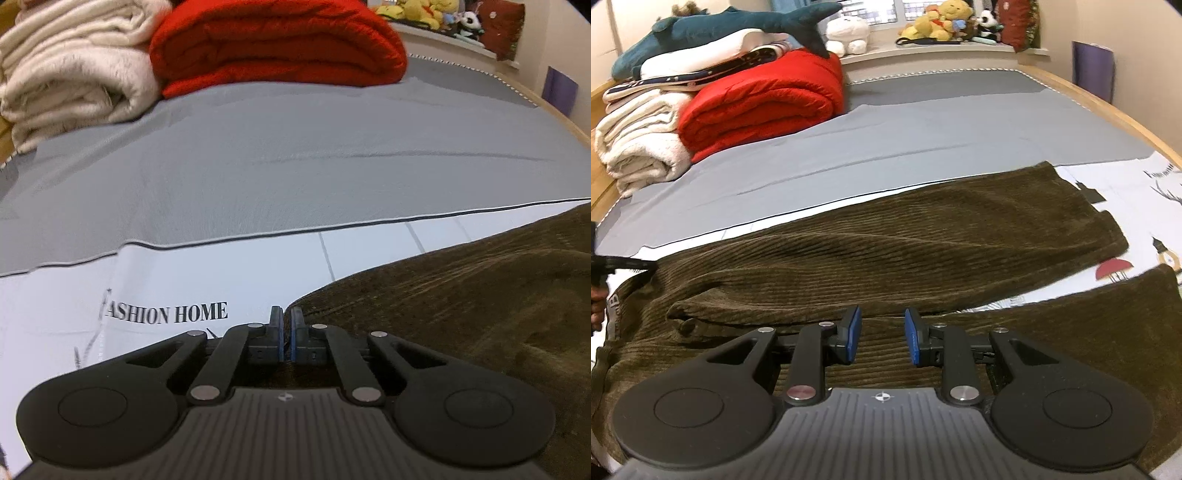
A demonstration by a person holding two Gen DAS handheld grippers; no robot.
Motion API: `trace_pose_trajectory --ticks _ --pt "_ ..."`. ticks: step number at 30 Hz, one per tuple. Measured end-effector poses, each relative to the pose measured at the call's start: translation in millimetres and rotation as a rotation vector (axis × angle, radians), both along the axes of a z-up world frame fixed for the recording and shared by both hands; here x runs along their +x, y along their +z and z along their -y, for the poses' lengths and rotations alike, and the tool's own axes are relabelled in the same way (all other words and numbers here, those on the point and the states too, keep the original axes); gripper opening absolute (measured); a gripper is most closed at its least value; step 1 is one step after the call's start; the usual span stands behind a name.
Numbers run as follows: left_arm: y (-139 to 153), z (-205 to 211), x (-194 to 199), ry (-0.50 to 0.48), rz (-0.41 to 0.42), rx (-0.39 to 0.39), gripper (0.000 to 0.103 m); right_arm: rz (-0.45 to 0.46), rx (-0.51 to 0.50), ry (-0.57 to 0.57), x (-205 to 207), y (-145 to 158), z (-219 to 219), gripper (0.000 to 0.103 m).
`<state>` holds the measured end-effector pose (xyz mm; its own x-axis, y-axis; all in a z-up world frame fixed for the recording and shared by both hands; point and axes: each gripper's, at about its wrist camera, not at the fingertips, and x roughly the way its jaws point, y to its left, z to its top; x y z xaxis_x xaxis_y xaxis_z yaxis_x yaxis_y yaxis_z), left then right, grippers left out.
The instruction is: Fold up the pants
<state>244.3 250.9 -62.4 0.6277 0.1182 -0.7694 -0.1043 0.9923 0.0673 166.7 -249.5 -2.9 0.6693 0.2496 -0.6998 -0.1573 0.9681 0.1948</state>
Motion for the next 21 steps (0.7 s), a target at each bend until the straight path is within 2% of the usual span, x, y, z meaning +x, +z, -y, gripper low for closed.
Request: trace_pose_trajectory --ticks 6,11,14,17,19,20,21 --pt "57 34 -59 -0.108 0.037 0.020 0.002 -0.020 0.030 -0.068 -6 -1 11 0.027" --pt "99 82 -164 -0.244 0.059 -0.003 0.002 -0.084 0.103 -0.110 -14 -10 20 0.027" --pt "91 112 -224 -0.326 0.020 -0.011 0.001 -0.096 0.113 -0.107 -23 -12 21 0.027" --pt "65 132 -257 -0.360 -0.084 -0.017 0.001 -0.103 0.094 -0.098 -31 -14 23 0.027" --pt "53 128 -264 -0.320 -0.137 -0.053 0.006 -0.116 0.093 -0.100 -34 -18 27 0.027" --pt "53 119 -265 -0.271 -0.132 -0.090 0.009 -0.124 0.095 -0.102 -35 -19 29 0.027" --pt "55 106 -266 -0.209 -0.123 -0.152 0.017 -0.133 0.098 -0.106 -35 -21 31 0.027"
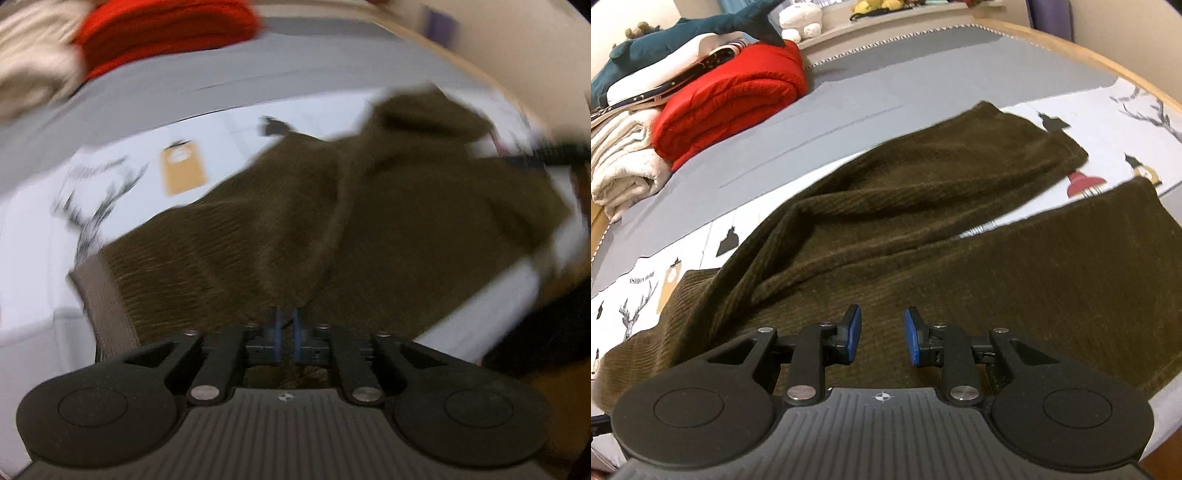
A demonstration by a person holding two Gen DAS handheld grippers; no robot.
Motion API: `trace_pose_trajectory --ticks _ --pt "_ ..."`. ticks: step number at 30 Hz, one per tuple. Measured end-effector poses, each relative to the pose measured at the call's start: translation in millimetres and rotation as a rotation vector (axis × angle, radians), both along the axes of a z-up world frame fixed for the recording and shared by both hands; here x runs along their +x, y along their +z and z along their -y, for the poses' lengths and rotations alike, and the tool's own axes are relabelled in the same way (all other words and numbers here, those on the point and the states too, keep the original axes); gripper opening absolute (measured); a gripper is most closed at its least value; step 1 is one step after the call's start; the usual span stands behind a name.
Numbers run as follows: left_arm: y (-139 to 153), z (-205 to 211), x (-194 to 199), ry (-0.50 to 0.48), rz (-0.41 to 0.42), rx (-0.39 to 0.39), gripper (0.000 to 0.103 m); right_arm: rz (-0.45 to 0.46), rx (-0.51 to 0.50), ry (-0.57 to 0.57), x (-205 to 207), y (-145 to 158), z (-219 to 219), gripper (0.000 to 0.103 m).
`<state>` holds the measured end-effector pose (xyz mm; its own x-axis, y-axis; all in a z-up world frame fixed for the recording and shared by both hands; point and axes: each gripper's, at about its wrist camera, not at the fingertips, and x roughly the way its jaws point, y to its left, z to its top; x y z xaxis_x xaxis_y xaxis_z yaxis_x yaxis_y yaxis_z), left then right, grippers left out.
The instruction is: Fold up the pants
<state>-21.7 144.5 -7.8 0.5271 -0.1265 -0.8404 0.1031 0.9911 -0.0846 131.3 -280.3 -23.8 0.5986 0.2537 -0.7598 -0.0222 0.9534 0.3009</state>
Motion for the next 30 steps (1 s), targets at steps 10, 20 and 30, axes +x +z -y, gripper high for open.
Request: trace_pose_trajectory --ticks 10,20,30 --pt "-60 -111 16 0.559 -0.310 -0.418 0.043 -0.032 0.017 -0.033 -1 -6 10 0.027" --pt "-61 -116 41 0.696 -0.270 -0.365 0.059 -0.024 0.016 0.006 7 -8 -9 0.027" --pt "-27 -121 34 0.734 -0.168 -0.279 0.012 0.092 0.144 -0.048 28 21 -11 0.028"
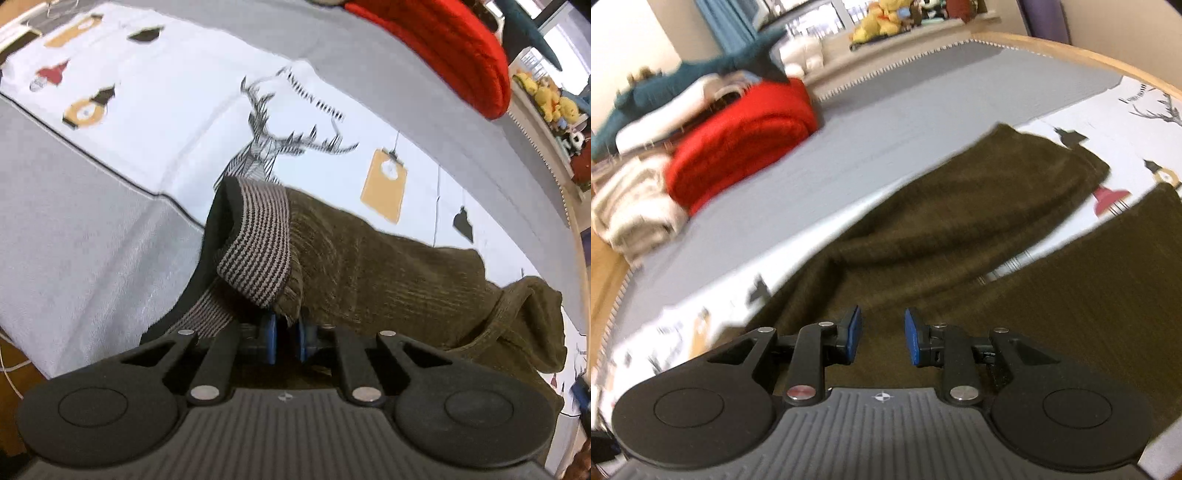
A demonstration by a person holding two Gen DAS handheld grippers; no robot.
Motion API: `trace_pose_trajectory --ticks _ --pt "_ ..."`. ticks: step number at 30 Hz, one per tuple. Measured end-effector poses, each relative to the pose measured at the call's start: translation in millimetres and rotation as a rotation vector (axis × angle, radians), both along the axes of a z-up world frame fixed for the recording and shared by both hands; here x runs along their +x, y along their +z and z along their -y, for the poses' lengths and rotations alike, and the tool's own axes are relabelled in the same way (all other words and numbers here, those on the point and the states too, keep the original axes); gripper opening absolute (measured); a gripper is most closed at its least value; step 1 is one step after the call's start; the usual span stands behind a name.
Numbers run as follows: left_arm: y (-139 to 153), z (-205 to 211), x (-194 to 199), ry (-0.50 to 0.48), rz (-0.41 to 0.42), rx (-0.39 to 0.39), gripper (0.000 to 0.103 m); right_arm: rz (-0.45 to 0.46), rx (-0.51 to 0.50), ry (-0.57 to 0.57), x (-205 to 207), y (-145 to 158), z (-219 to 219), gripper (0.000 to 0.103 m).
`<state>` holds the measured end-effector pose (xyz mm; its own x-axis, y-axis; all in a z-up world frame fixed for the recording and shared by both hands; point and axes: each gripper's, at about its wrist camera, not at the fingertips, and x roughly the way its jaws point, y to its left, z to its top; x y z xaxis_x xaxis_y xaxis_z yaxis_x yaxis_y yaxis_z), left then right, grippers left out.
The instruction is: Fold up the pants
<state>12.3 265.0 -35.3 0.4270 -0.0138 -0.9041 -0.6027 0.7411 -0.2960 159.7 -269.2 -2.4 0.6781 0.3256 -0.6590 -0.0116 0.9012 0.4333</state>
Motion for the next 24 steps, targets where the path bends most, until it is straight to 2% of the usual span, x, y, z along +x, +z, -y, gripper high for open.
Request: trace_pose_trajectory --ticks 2,5,7,12,14,18,21,23,24 --pt "-6 3 3 -0.011 -0.037 -0.005 0.012 0.011 0.030 -0.012 20 6 0 0.027" --pt "-7 9 6 -0.044 -0.053 0.028 0.012 -0.024 0.041 -0.035 67 3 -6 0.028" --pt "-8 10 6 -0.049 -0.059 0.033 0.012 -0.062 0.050 -0.028 102 -6 -15 0.028" --pt "-11 8 12 -0.056 -0.066 0.025 0.012 -0.219 0.061 -0.060 182 -49 -38 0.039" --pt "-12 8 14 -0.072 -0.071 0.033 0.012 -0.243 0.031 -0.091 203 -64 -47 0.039" --pt "-17 5 14 -0.096 -0.081 0.020 0.012 -0.267 0.105 -0.118 232 -86 -60 0.042" --pt "-21 3 16 -0.108 -0.088 0.015 0.012 -0.291 0.087 -0.149 249 -95 -69 0.043" --pt "-21 2 17 -0.109 -0.091 0.010 0.012 -0.288 0.051 -0.175 253 -97 -72 0.042" --pt "-21 0 19 -0.107 -0.093 0.006 0.012 -0.287 0.038 -0.183 254 -97 -73 0.026"
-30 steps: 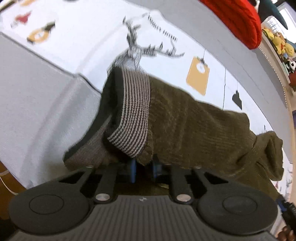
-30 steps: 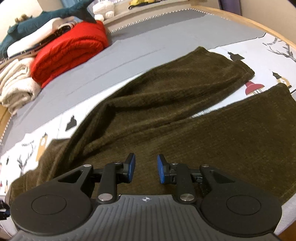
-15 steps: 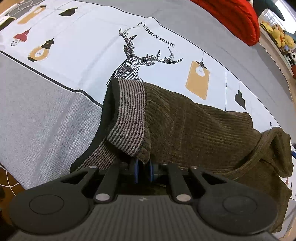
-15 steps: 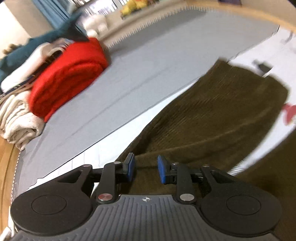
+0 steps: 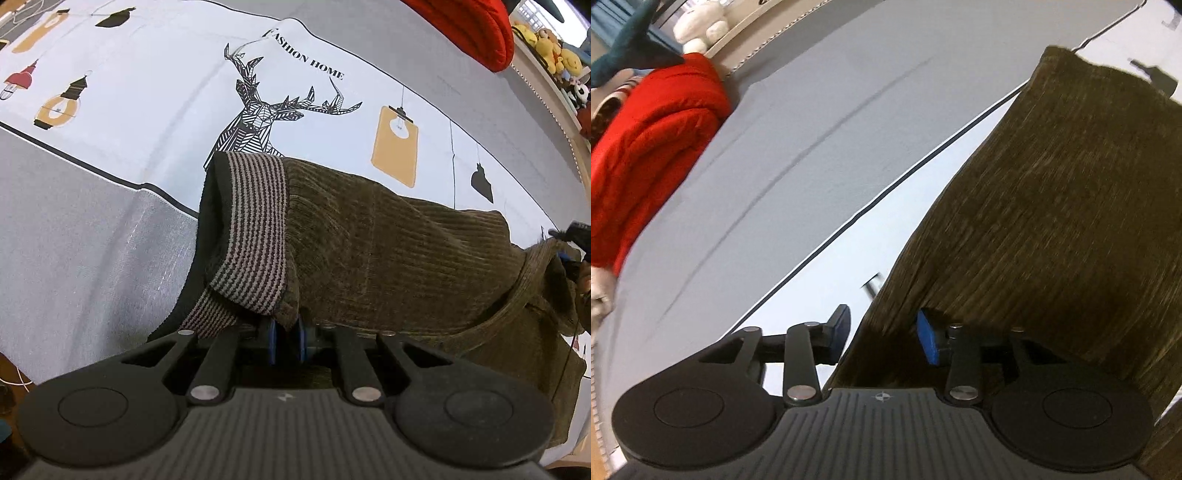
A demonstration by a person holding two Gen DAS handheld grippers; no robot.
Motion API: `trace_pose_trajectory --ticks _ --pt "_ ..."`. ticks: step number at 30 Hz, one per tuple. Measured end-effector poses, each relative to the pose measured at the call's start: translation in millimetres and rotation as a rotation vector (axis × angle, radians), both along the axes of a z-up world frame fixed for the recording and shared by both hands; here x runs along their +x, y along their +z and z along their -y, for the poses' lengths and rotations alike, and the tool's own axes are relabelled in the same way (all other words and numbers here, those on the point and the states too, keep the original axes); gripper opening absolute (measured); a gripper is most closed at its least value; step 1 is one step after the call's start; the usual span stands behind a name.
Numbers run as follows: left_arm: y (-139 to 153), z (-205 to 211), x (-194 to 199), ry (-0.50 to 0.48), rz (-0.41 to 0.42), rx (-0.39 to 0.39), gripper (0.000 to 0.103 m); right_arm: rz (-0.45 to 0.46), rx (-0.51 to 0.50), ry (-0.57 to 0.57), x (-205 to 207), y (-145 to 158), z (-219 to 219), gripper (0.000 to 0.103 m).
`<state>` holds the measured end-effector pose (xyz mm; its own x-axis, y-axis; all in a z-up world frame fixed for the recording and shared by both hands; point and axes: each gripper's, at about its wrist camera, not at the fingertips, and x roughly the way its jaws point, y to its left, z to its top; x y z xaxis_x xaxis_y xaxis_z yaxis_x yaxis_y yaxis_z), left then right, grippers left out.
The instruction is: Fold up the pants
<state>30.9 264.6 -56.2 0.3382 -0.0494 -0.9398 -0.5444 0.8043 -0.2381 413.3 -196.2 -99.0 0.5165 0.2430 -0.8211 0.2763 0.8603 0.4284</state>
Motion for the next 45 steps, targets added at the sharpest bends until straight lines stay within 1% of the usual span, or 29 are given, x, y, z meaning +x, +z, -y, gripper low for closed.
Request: trace_pose_trajectory --ticks 1,2,3,6,8,11,13,16,17,19,20,21,22,24,25,26,27,28,30,31,33,34,36,38,39,41,43,44,45 --pt "1 -2 1 0.005 0.002 -0.004 0.012 0.003 -0.014 -0.008 -1 2 0 0.014" --pt "2 -3 2 0.012 0.006 -0.007 0.012 0.009 -0.022 -0.017 -4 6 3 0.008" --pt "4 -4 2 0.017 0.011 -0.005 0.012 0.017 -0.015 -0.019 -7 8 6 0.007" --pt "9 -3 3 0.018 0.026 0.006 0.012 0.073 -0.023 -0.016 -30 32 20 0.007" --pt "12 -4 1 0.024 0.038 0.007 0.012 0.129 -0.044 -0.012 -59 55 33 0.007" --pt "20 -4 -7 0.038 0.071 0.014 0.011 0.224 -0.086 -0.012 -117 89 58 0.007" --pt "30 -2 -14 0.036 0.105 0.031 0.009 0.259 -0.092 -0.029 -161 105 79 0.007" --pt "42 0 -28 0.031 0.144 0.087 0.006 0.279 -0.107 -0.047 -234 113 105 0.006" --pt "44 0 -34 0.034 0.150 0.097 0.005 0.278 -0.119 -0.050 -258 111 110 0.006" --pt "45 -4 -46 0.054 0.152 0.083 0.005 0.251 -0.132 -0.058 -296 100 120 0.006" --pt "44 -6 -53 0.060 0.149 0.076 0.005 0.217 -0.139 -0.059 -315 90 124 0.006" --pt "43 -7 -57 0.059 0.138 0.082 0.005 0.173 -0.147 -0.050 -322 81 125 0.007" --pt "41 -8 -60 0.059 0.121 0.089 0.005 0.097 -0.159 -0.027 -329 67 126 0.007" --pt "34 -11 -65 0.063 0.082 0.079 0.005 -0.072 -0.152 0.044 -331 38 129 0.007" --pt "32 -11 -66 0.068 0.063 0.081 0.009 -0.132 -0.142 0.054 -331 28 133 0.007" --pt "31 -13 -66 0.084 0.043 0.102 0.010 -0.160 -0.138 0.046 -331 26 140 0.011" --pt "33 -14 -68 0.111 0.039 0.124 0.012 -0.153 -0.138 0.031 -330 31 147 0.011" --pt "37 -16 -69 0.135 0.048 0.142 0.017 -0.128 -0.137 0.018 -329 38 152 0.011" --pt "52 -14 -68 0.159 0.098 0.204 0.021 -0.052 -0.139 -0.002 -321 58 165 0.011" --pt "58 -10 -66 0.156 0.127 0.237 0.021 -0.009 -0.145 -0.003 -314 68 168 0.012" --pt "66 0 -58 0.112 0.173 0.271 0.021 0.082 -0.167 0.030 -293 85 171 0.021" --pt "66 6 -53 0.080 0.182 0.276 0.021 0.120 -0.189 0.052 -284 90 170 0.023" --pt "61 20 -43 0.013 0.169 0.270 0.022 0.165 -0.253 0.122 -264 91 165 0.035" --pt "53 31 -32 -0.047 0.142 0.224 0.024 0.174 -0.313 0.194 -237 83 157 0.043" --pt "50 35 -29 -0.067 0.136 0.205 0.024 0.167 -0.343 0.222 -221 74 143 0.045" --pt "47 45 -22 -0.103 0.129 0.195 0.027 0.129 -0.374 0.249 -205 56 133 0.046" --pt "46 54 -16 -0.136 0.131 0.198 0.036 0.078 -0.400 0.263 -197 41 125 0.046" --pt "47 58 -13 -0.150 0.135 0.196 0.036 0.052 -0.414 0.285 -191 35 120 0.046" --pt "47 63 -10 -0.164 0.138 0.193 0.036 0.056 -0.430 0.306 -187 31 114 0.048"
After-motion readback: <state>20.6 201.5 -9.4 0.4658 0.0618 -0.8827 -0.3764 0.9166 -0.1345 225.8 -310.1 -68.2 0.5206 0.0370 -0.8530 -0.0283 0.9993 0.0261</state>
